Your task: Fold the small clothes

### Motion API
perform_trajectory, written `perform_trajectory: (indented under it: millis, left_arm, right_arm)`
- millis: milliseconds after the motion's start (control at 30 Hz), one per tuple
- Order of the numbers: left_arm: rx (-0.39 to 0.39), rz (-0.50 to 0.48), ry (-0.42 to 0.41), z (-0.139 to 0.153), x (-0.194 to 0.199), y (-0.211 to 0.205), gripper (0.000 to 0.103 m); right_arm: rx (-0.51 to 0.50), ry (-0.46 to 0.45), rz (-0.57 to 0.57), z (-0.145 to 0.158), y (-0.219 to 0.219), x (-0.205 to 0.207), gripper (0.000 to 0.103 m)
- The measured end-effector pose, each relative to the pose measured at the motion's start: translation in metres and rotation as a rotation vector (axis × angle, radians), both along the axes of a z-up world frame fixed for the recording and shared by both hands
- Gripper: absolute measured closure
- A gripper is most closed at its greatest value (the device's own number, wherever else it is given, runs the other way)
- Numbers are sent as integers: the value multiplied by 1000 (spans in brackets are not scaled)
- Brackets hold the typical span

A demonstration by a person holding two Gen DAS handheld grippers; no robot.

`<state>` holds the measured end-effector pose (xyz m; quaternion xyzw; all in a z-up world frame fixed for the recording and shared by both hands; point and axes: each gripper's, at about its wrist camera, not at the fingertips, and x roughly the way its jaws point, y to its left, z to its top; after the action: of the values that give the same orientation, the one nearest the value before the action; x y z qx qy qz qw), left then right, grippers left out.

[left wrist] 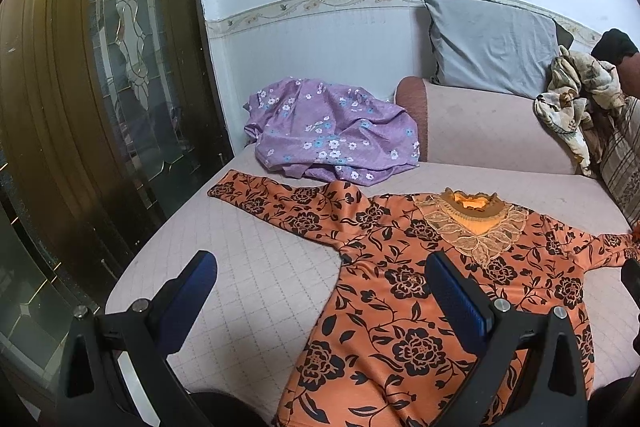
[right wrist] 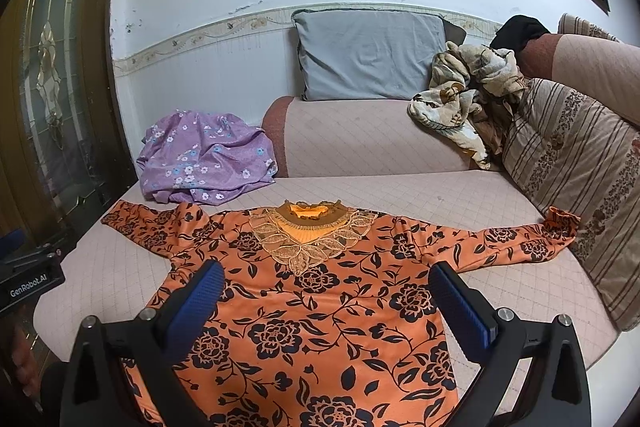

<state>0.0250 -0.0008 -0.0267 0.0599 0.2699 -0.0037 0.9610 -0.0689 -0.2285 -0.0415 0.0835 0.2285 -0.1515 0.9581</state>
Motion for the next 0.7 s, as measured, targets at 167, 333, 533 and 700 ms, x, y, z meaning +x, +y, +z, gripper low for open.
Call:
perform_trajectory:
  millis: [167, 333, 533, 700]
  left_arm:
    - [1, 3, 1, -1, 0, 2, 0]
    - [3, 8, -2, -1, 1, 4, 0]
    - [14, 7, -2, 0, 3, 2, 0]
    - [15, 9, -1, 0, 3, 3, 0]
  right_arm:
    - [0, 3, -1, -1, 1, 1, 0]
    - [0, 4, 0, -1, 1, 1, 0]
    - [1, 7, 2, -2, 1, 3, 0]
    - [6, 11, 2, -2, -1, 4, 0]
